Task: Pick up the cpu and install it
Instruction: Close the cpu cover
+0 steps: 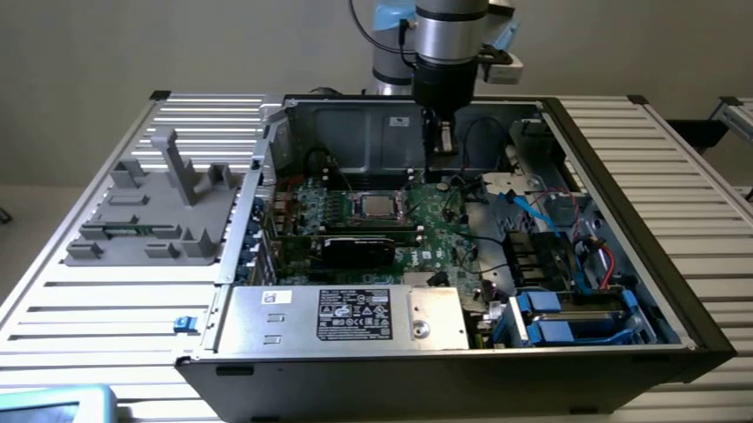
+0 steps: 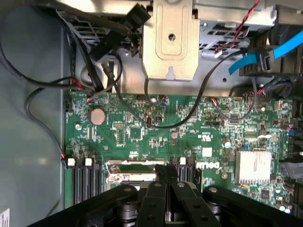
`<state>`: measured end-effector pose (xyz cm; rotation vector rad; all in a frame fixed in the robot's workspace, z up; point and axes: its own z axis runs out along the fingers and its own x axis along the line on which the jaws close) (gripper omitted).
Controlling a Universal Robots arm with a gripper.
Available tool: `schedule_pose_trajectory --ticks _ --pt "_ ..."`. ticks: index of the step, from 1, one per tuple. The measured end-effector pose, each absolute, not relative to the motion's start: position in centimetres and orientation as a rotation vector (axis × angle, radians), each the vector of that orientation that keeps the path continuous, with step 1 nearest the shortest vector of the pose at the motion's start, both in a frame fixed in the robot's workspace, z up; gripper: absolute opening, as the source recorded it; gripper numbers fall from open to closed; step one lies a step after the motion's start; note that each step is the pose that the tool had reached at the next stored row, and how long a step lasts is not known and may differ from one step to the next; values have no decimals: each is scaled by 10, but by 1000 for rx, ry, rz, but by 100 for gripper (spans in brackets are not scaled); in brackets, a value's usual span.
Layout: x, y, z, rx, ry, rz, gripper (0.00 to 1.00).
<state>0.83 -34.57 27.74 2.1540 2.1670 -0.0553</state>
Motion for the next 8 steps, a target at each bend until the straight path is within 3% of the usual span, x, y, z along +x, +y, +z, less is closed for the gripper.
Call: schedule_pose_trajectory --ticks 8 --pt "27 -346 274 2170 2182 -22 11"
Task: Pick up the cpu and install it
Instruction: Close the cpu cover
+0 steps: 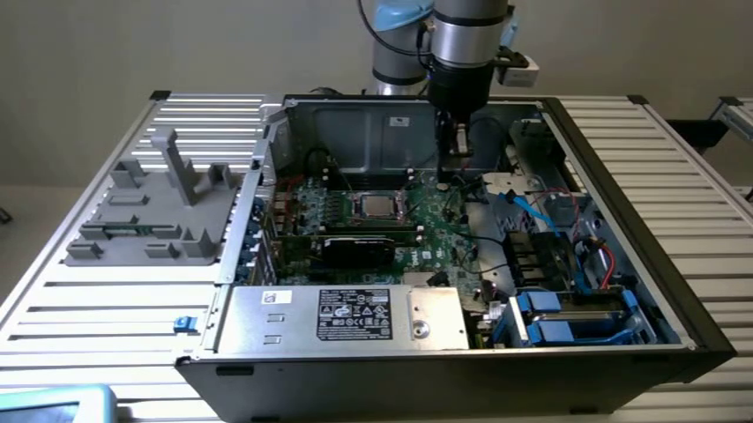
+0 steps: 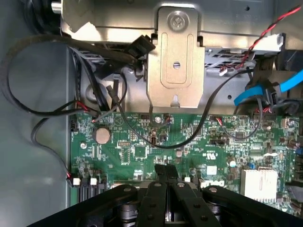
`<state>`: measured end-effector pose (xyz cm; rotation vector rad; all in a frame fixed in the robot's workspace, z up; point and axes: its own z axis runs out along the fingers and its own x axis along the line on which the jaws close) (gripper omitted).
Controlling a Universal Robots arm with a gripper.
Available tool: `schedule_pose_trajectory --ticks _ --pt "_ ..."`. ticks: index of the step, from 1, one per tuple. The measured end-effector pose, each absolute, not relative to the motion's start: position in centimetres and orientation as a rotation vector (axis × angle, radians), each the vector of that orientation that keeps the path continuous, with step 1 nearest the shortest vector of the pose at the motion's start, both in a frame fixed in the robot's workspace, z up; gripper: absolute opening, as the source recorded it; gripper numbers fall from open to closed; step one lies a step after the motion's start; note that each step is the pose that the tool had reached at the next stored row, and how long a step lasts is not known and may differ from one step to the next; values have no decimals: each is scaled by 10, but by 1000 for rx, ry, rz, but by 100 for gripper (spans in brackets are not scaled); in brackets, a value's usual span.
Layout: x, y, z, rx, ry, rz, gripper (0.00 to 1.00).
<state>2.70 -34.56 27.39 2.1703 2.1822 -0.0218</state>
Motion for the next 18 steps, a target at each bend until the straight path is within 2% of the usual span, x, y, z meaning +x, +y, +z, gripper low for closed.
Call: schedule_pose_trajectory --ticks 9,18 --pt "30 -345 264 2195 2204 29 11" --pt "27 -343 253 2220 2201 53 11"
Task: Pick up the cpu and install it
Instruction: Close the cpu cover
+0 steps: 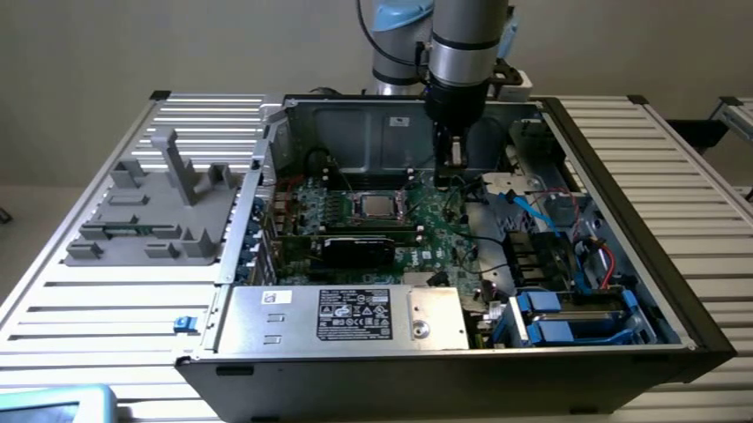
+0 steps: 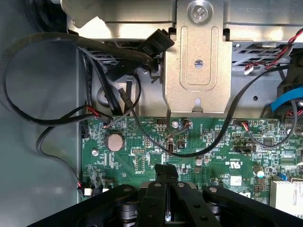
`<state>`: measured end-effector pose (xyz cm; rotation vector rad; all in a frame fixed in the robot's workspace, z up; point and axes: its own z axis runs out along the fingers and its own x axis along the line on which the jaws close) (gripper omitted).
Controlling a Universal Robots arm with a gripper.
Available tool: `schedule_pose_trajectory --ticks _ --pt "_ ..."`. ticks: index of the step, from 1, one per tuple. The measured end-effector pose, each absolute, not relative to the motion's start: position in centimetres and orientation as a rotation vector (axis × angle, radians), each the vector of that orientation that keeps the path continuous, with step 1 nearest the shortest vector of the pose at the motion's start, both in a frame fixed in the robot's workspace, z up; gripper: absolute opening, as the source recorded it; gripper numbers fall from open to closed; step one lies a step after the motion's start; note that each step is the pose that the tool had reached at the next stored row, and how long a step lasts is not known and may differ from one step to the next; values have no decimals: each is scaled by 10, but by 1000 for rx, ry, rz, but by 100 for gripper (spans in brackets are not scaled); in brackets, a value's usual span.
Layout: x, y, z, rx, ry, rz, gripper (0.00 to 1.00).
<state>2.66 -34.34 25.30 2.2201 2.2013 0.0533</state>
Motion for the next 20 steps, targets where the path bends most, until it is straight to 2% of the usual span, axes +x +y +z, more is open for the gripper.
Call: schedule_pose_trajectory --ticks 20 --pt "-11 -343 252 2336 2301 85 11"
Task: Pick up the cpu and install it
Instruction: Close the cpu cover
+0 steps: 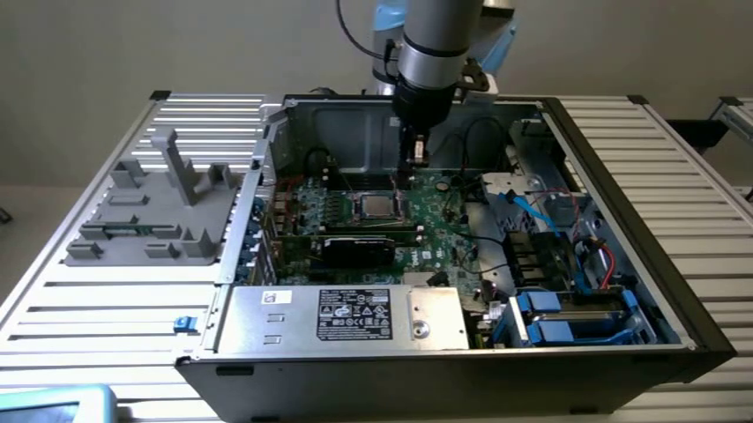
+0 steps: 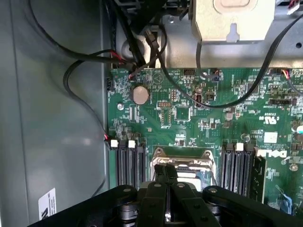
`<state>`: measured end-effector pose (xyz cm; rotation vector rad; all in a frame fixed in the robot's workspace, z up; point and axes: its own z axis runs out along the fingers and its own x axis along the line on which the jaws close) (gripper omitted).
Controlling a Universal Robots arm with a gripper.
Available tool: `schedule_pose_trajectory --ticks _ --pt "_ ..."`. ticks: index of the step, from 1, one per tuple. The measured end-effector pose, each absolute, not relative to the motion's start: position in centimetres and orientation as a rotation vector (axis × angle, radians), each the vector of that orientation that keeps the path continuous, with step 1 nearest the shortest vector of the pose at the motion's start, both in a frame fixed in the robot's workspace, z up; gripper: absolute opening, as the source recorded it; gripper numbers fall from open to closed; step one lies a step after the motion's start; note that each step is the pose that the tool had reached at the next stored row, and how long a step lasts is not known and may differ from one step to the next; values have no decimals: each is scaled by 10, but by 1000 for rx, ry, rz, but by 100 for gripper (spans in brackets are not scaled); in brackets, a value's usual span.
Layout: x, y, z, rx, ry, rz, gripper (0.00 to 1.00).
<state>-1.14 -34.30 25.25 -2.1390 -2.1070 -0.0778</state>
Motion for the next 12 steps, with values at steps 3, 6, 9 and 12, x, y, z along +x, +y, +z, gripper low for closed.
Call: schedule_pose_trajectory --ticks 3,6,9,12 --pt "-23 -343 252 -2134 -2101 -68 11" --pt "-35 -343 252 -2133 -2100 -66 11" --pt "-49 -344 251 -2134 -2100 -66 11" --pt "-60 -345 248 -2133 -2100 -67 11"
